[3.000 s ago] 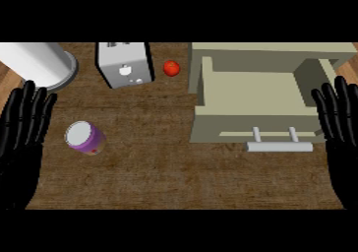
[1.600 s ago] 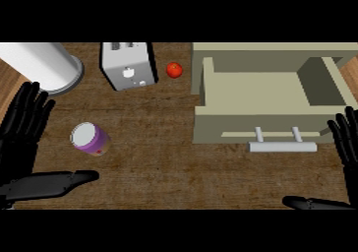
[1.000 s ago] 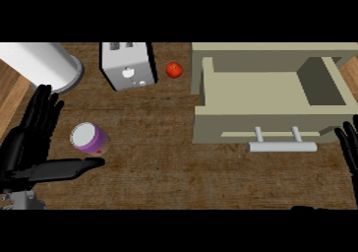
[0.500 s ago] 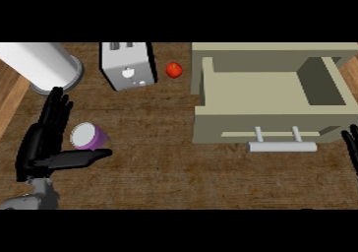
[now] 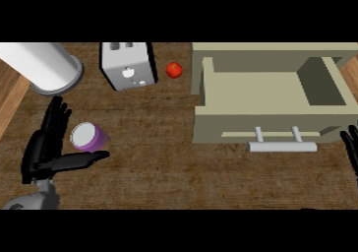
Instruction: Pick up the can, place it into the drawer and close the drawer
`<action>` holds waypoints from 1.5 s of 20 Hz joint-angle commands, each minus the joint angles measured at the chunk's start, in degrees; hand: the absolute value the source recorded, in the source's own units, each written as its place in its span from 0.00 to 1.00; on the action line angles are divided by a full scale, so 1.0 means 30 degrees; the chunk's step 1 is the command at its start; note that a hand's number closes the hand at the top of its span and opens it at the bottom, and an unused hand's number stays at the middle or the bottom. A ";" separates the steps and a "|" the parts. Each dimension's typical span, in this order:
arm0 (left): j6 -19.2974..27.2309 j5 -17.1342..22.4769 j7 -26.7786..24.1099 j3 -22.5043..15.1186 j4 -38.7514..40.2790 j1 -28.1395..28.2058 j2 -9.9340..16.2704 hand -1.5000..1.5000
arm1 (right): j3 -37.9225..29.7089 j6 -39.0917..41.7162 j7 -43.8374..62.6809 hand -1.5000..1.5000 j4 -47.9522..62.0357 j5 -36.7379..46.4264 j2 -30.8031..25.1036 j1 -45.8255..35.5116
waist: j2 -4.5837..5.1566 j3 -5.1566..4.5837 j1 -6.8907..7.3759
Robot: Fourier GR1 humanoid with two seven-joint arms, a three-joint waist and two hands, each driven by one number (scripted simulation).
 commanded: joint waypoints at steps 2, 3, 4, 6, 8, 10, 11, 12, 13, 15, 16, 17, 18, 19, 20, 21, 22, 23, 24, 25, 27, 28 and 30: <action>0.1259 -0.1074 -0.0599 -0.0660 0.0176 0.0130 -0.0711 0.00 | -0.0136 0.0108 -0.1162 0.00 0.0750 0.0356 0.0426 0.0115 | -0.0005 0.0004 0.0001; -0.0733 0.0551 -0.2468 0.1204 0.2245 0.0388 0.0846 0.00 | -0.0463 0.0738 -0.0558 0.00 0.0043 -0.0399 -0.0019 0.0564 | 0.0000 -0.0002 -0.0018; -0.0834 0.0400 -0.0729 0.0629 0.0696 0.0688 0.0900 0.00 | -0.0793 0.0728 -0.1045 0.00 0.1275 -0.0219 -0.0168 -0.0167 | -0.0006 0.0003 0.0028; -0.1193 0.0746 -0.3069 0.1582 0.4659 -0.0824 0.1298 0.00 | 0.0248 -0.0233 0.0560 0.00 -0.0530 0.0555 0.0429 -0.0331 | 0.0016 -0.0008 -0.0049; -0.1126 0.0471 -0.3906 0.1233 0.4515 -0.0018 0.0951 0.00 | 0.0162 0.0165 -0.0568 0.00 0.0277 0.0468 0.0688 0.0112 | 0.0003 -0.0002 -0.0022; -0.0609 0.0364 -0.2405 0.1056 0.3387 -0.0311 0.1126 0.00 | -0.0050 0.0003 -0.0169 0.00 0.0574 0.0629 0.0471 -0.0579 | -0.0004 0.0002 0.0008; -0.1322 0.0573 -0.4006 0.1259 0.4391 0.0648 0.1070 0.00 | 0.0068 0.0081 -0.0748 0.00 0.0472 0.0611 0.0731 -0.0111 | -0.0003 0.0000 0.0006; -0.0577 -0.0317 -0.5783 0.0610 0.5422 0.0865 0.0063 0.00 | 0.0212 -0.0127 -0.0477 0.00 0.0702 0.0798 0.0645 -0.0717 | 0.0008 -0.0004 0.0003; -0.1060 -0.0015 -0.5200 0.0692 0.4895 0.1052 0.0533 0.00 | -0.0479 0.0499 -0.0605 0.00 0.0258 0.0215 0.0206 -0.0071 | -0.0005 0.0000 0.0001; -0.1518 0.0492 -0.4702 0.1232 0.5048 0.0894 0.1251 0.00 | -0.0143 0.0112 0.0172 0.00 -0.0358 0.0492 0.0579 -0.0176 | -0.0007 0.0000 0.0017; -0.1922 0.0792 -0.5279 0.1716 0.6500 -0.0002 0.1717 0.00 | -0.0745 0.0048 -0.0315 0.00 0.1581 0.0399 0.0099 -0.1339 | 0.0007 0.0000 0.0021; -0.1820 0.0832 -0.6330 0.2222 0.8445 -0.0897 0.1931 0.00 | -0.1061 0.1066 -0.0863 0.00 0.0563 -0.0440 -0.0035 0.0107 | 0.0009 -0.0004 -0.0063; -0.1315 0.0767 -0.4712 0.1424 0.5881 0.0250 0.1119 0.00 | 0.0202 0.0579 -0.0369 0.00 -0.1762 0.0736 0.1060 0.1590 | -0.0017 0.0000 -0.0034; -0.1887 0.0791 -0.6212 0.1874 0.7709 -0.0177 0.1796 0.00 | -0.1049 0.0765 -0.0221 0.00 -0.0283 -0.0256 0.0136 -0.0018 | -0.0001 -0.0001 -0.0014; -0.1315 0.0698 -0.5756 0.1457 0.7385 -0.0358 0.1214 0.00 | -0.0341 0.0032 0.0565 0.00 -0.0545 0.0489 0.0648 -0.0395 | -0.0002 -0.0001 0.0001; -0.1714 0.0586 -0.7041 0.1816 0.9254 -0.0759 0.1679 0.00 | -0.0139 0.0607 -0.0996 0.00 0.0119 0.0805 0.0916 0.0501 | 0.0005 -0.0002 -0.0034; -0.1537 0.0601 -0.6181 0.1323 0.7933 -0.0428 0.1351 0.00 | -0.0154 0.0595 -0.0215 0.00 -0.0925 0.0339 0.0991 0.0540 | -0.0006 0.0000 -0.0015; -0.0355 0.0106 -0.5652 0.0957 0.7846 -0.0739 0.0631 0.00 | -0.0619 0.0792 -0.1815 0.00 0.1157 0.0386 0.0801 0.0122 | 0.0000 0.0003 -0.0009; -0.1496 0.0828 -0.6137 0.1938 0.8882 -0.1198 0.2005 0.00 | 0.0117 -0.0091 0.0493 0.00 -0.0489 0.0778 0.0961 -0.0734 | 0.0003 -0.0002 0.0000; -0.2048 0.0984 -0.7320 0.2396 1.0830 -0.1957 0.2445 0.00 | -0.0573 0.0108 -0.1769 0.00 0.2289 0.1192 0.0586 -0.1348 | 0.0027 -0.0004 -0.0013; -0.1560 0.1182 -0.6390 0.2045 0.9979 -0.1328 0.1771 0.00 | -0.0491 0.0082 0.0575 0.00 -0.0589 0.0560 0.0488 -0.0827 | 0.0000 -0.0002 -0.0003; -0.1907 0.0980 -0.8620 0.2503 1.2658 -0.1654 0.2049 0.00 | 0.0068 -0.0093 0.0260 0.00 0.0124 0.1032 0.0901 -0.0928 | 0.0025 -0.0010 -0.0038; -0.1556 0.0617 -0.9622 0.2298 1.3878 -0.2150 0.1886 0.00 | -0.0638 0.0327 0.1053 0.00 -0.1214 -0.0249 0.0582 -0.0495 | 0.0017 -0.0010 -0.0073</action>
